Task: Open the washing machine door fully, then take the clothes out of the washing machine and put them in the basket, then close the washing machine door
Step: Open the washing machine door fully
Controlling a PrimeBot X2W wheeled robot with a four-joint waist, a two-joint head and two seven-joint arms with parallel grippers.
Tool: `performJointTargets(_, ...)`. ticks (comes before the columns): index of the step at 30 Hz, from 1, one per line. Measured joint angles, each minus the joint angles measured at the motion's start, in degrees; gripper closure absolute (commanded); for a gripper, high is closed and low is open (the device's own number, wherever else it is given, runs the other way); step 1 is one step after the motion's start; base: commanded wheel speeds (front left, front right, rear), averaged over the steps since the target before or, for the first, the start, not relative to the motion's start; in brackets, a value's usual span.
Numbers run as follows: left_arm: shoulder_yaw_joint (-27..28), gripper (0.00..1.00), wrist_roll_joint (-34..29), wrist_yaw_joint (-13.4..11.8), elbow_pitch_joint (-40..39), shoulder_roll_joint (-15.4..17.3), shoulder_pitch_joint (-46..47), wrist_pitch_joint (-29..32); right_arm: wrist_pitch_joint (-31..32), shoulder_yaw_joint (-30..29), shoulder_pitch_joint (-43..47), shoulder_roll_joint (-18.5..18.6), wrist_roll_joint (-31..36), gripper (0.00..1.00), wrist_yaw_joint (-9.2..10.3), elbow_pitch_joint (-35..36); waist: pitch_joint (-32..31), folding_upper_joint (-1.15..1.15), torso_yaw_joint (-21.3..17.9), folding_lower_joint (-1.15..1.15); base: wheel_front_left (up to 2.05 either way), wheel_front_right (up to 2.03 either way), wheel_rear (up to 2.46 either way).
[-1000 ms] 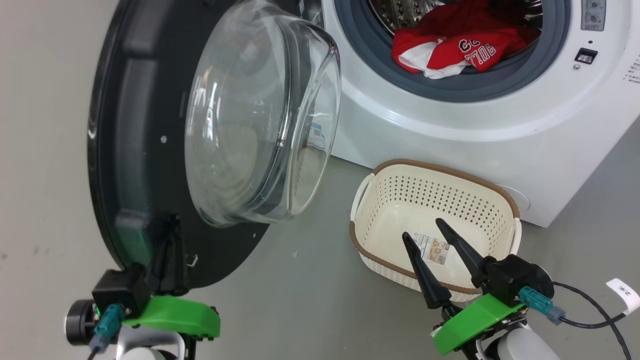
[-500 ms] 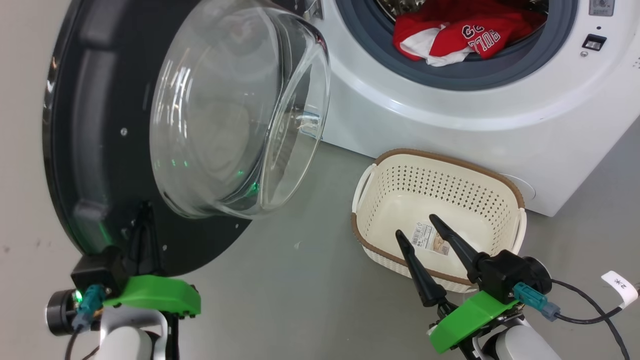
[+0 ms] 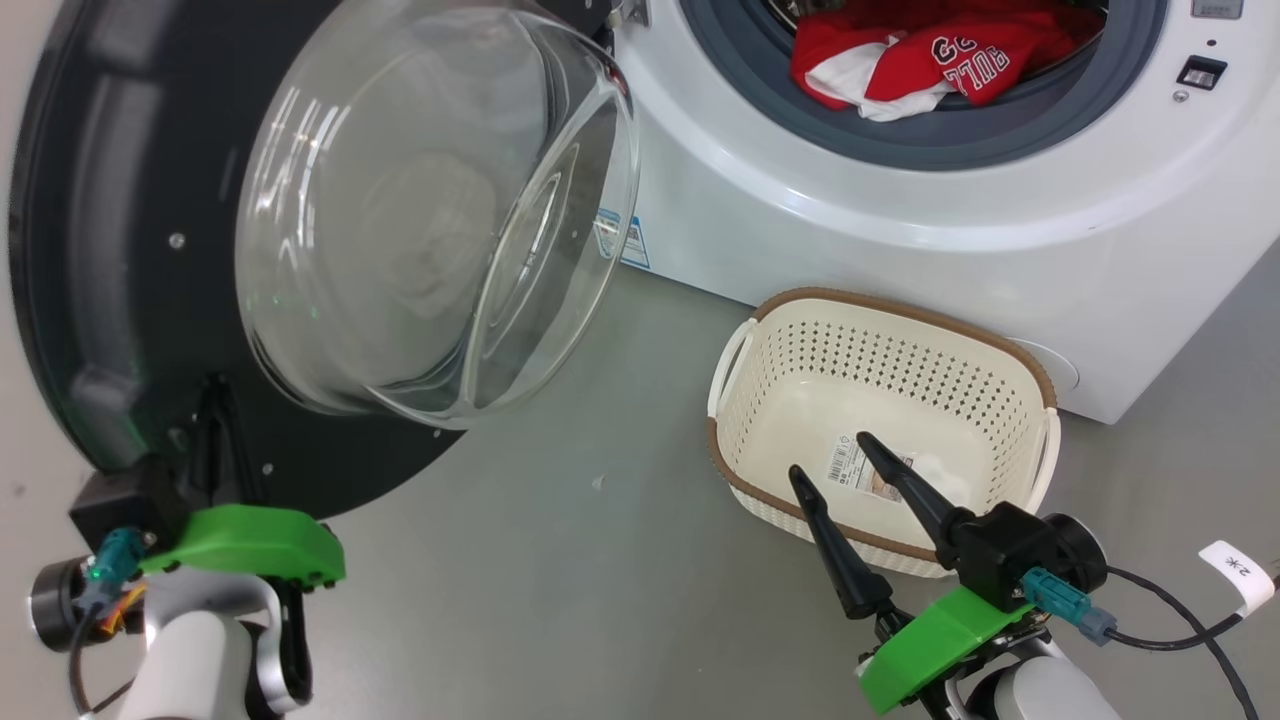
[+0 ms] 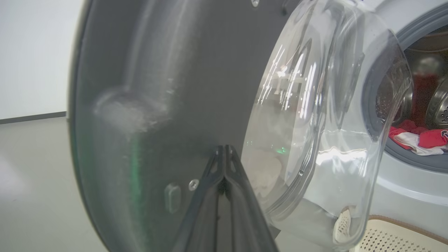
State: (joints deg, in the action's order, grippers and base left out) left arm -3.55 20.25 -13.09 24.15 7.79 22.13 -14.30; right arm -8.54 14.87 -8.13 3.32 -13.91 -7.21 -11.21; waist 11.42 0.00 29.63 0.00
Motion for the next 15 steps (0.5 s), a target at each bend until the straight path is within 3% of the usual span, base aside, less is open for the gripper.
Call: performJointTargets(15, 5.82, 1.0, -2.36, 2.89, 5.65, -0.19, 6.36, 0.0, 2.08, -0.33, 0.01, 0.01, 0.99, 0.0, 0.0, 1.8, 1.52, 0.0, 0.07, 0.0, 0.0, 0.0, 0.0)
